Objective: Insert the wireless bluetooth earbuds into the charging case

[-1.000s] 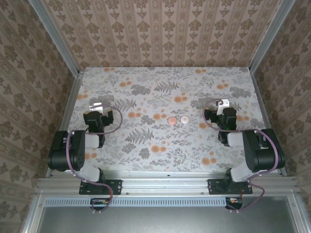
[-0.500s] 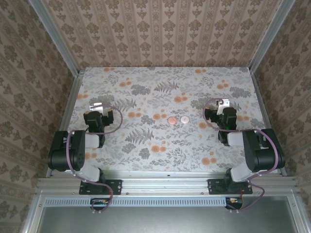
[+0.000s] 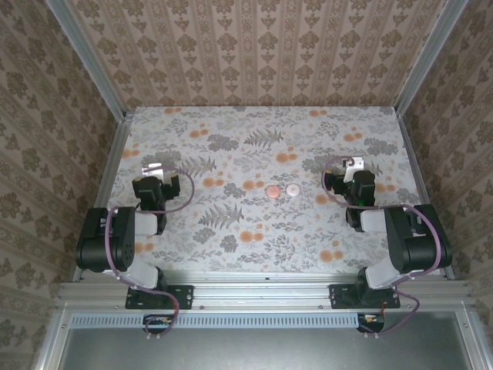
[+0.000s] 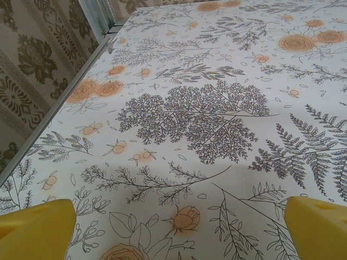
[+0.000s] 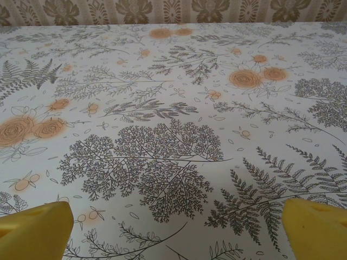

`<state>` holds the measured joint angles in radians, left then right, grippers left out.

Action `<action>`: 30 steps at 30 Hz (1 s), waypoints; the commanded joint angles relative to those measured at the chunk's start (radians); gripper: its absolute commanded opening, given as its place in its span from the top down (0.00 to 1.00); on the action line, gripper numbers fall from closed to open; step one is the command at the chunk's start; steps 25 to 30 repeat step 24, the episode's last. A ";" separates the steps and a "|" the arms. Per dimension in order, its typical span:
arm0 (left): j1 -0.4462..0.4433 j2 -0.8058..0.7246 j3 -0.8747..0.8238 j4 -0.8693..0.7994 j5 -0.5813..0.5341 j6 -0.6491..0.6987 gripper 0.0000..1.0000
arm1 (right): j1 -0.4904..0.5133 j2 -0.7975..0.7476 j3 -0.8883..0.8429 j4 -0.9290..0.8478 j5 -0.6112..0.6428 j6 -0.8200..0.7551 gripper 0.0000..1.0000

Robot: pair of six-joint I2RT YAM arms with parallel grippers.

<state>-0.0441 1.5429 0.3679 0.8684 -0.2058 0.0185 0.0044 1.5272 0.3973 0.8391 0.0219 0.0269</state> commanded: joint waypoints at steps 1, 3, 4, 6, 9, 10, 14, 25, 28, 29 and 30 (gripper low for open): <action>-0.001 -0.009 0.017 0.021 0.004 -0.005 0.00 | -0.004 0.007 0.015 0.014 -0.011 0.009 0.00; 0.000 -0.010 0.017 0.020 0.003 -0.005 0.00 | -0.004 0.008 0.014 0.014 -0.011 0.009 0.00; 0.000 -0.010 0.017 0.021 0.004 -0.005 0.00 | -0.004 0.007 0.014 0.014 -0.010 0.009 0.00; 0.000 -0.009 0.018 0.020 0.004 -0.005 0.00 | -0.004 0.007 0.014 0.014 -0.011 0.008 0.00; -0.001 -0.009 0.018 0.021 0.004 -0.005 0.00 | -0.004 0.007 0.014 0.014 -0.011 0.009 0.00; -0.001 -0.009 0.017 0.021 0.004 -0.005 0.00 | -0.004 0.007 0.014 0.014 -0.011 0.009 0.00; 0.000 -0.008 0.017 0.020 0.005 -0.005 0.00 | -0.004 0.007 0.014 0.014 -0.011 0.009 0.00; 0.004 -0.010 0.016 0.021 0.016 -0.005 0.00 | -0.006 0.007 0.013 0.015 -0.017 0.011 0.00; 0.004 -0.010 0.016 0.021 0.016 -0.005 0.00 | -0.006 0.007 0.013 0.015 -0.017 0.011 0.00; 0.004 -0.010 0.016 0.021 0.016 -0.005 0.00 | -0.006 0.007 0.013 0.015 -0.017 0.011 0.00; 0.004 -0.010 0.016 0.021 0.016 -0.005 0.00 | -0.006 0.007 0.013 0.015 -0.017 0.011 0.00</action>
